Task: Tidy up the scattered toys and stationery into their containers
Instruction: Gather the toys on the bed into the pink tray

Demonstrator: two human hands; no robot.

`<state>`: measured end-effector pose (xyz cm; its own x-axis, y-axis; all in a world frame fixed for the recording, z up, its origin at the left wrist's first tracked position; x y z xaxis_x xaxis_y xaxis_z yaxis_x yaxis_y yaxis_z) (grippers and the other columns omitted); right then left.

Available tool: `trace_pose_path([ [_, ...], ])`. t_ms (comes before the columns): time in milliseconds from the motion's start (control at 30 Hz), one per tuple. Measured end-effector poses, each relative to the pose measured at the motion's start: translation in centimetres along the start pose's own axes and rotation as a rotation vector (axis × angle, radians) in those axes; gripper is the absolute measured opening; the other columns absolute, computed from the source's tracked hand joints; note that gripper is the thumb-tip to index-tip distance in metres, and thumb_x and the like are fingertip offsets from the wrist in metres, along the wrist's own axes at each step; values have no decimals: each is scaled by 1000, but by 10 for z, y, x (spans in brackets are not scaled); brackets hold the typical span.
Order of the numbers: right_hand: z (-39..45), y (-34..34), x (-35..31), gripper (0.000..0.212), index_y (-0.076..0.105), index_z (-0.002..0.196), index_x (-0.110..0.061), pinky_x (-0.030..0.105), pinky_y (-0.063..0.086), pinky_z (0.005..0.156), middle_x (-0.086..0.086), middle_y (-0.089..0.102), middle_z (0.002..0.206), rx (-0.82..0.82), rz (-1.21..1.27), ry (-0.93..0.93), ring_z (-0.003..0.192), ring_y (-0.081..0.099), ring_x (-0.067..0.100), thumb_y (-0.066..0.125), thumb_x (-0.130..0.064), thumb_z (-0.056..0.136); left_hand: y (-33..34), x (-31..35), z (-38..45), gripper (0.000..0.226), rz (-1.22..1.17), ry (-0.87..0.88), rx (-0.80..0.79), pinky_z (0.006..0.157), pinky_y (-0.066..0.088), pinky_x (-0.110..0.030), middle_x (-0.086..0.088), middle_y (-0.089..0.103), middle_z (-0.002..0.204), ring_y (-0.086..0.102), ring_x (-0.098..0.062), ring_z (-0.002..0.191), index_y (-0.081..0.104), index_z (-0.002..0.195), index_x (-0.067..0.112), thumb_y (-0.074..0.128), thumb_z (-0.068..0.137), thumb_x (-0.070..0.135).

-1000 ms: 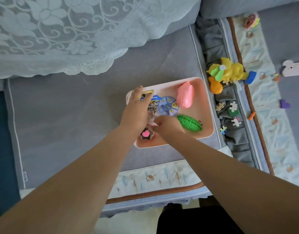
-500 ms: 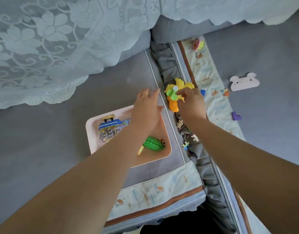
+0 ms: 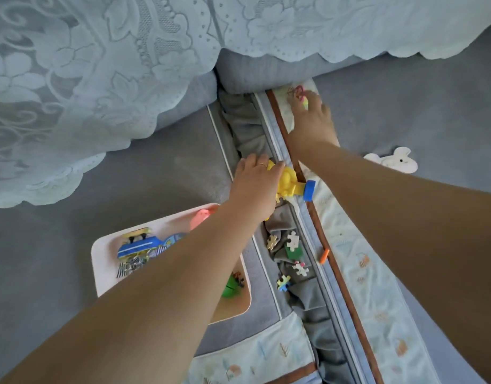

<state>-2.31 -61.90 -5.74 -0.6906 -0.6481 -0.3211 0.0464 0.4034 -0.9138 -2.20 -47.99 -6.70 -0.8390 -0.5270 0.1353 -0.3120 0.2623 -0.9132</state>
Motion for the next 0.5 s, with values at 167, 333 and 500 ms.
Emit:
trace_pose_path([
  [167, 48, -1, -5, 70, 37, 141, -26, 55, 18, 116, 10, 4, 157, -39, -124, -13, 141, 15, 39, 49, 2, 79, 13, -6, 17, 85, 27, 3, -51, 115, 22, -50, -10, 31, 149, 29, -34, 135, 26, 148, 31, 73, 78, 36],
  [333, 44, 20, 9, 57, 40, 139, -10, 43, 43, 98, 16, 31, 140, -64, -97, 4, 127, 32, 38, 49, 3, 85, 16, -4, 15, 81, -11, -68, 28, 97, 41, -40, -13, 35, 142, 46, -32, 121, 34, 143, 27, 77, 75, 26],
  [500, 10, 26, 28, 44, 56, 122, -14, 37, 41, 89, 15, 39, 131, -1, 63, 34, 117, 39, 36, 46, 6, 85, -2, -12, 4, 71, -87, -167, 110, 89, 45, -37, -13, 35, 135, 49, -30, 111, 42, 135, 24, 74, 72, 13],
])
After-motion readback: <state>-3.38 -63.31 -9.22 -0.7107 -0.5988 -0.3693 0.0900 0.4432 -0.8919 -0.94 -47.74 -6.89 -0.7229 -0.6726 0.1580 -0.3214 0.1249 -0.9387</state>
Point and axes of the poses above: each hand's wrist, its own z-axis towards the middle knuckle, its own y-axis out of the palm, x = y × z, the point moved 7 cm from there along z, towards the middle knuckle
